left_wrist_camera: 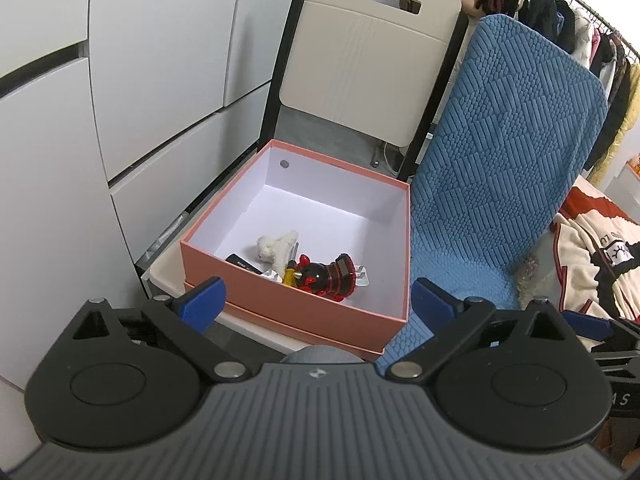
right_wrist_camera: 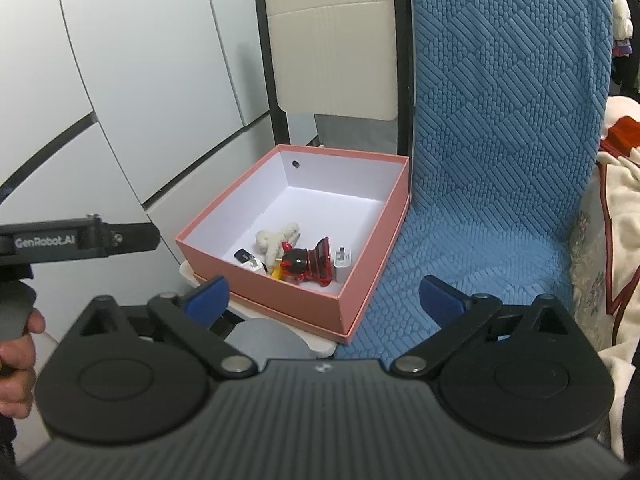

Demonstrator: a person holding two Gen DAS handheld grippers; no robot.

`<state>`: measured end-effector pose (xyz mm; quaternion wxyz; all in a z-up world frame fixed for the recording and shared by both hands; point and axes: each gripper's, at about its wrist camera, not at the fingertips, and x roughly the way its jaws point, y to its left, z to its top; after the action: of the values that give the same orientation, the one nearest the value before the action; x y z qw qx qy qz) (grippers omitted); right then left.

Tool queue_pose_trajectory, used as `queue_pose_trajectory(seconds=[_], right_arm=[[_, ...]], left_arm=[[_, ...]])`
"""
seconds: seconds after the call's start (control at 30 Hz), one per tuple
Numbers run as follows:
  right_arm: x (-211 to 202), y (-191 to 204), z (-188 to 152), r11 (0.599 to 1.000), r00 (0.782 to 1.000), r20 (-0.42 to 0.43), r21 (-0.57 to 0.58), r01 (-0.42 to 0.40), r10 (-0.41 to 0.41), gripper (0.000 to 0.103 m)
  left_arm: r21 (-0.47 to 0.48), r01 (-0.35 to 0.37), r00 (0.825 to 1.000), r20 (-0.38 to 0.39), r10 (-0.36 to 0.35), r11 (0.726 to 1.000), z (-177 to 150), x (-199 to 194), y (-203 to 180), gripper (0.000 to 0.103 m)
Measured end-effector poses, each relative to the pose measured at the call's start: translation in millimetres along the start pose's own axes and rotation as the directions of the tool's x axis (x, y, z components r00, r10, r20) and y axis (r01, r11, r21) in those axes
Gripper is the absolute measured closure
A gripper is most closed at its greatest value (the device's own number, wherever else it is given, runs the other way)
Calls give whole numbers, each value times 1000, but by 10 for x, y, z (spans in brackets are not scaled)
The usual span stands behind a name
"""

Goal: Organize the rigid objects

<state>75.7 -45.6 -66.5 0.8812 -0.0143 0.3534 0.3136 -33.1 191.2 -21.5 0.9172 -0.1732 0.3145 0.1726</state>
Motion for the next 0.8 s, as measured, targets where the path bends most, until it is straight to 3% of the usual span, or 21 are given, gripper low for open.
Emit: queue_pose_trajectory(seconds=[0.8], right_arm=[[-51, 42, 36, 1000, 1000, 23, 15, 1, -1, 0]], left_arm=[[40, -19, 1000, 21, 18, 999, 54, -92, -5, 2]])
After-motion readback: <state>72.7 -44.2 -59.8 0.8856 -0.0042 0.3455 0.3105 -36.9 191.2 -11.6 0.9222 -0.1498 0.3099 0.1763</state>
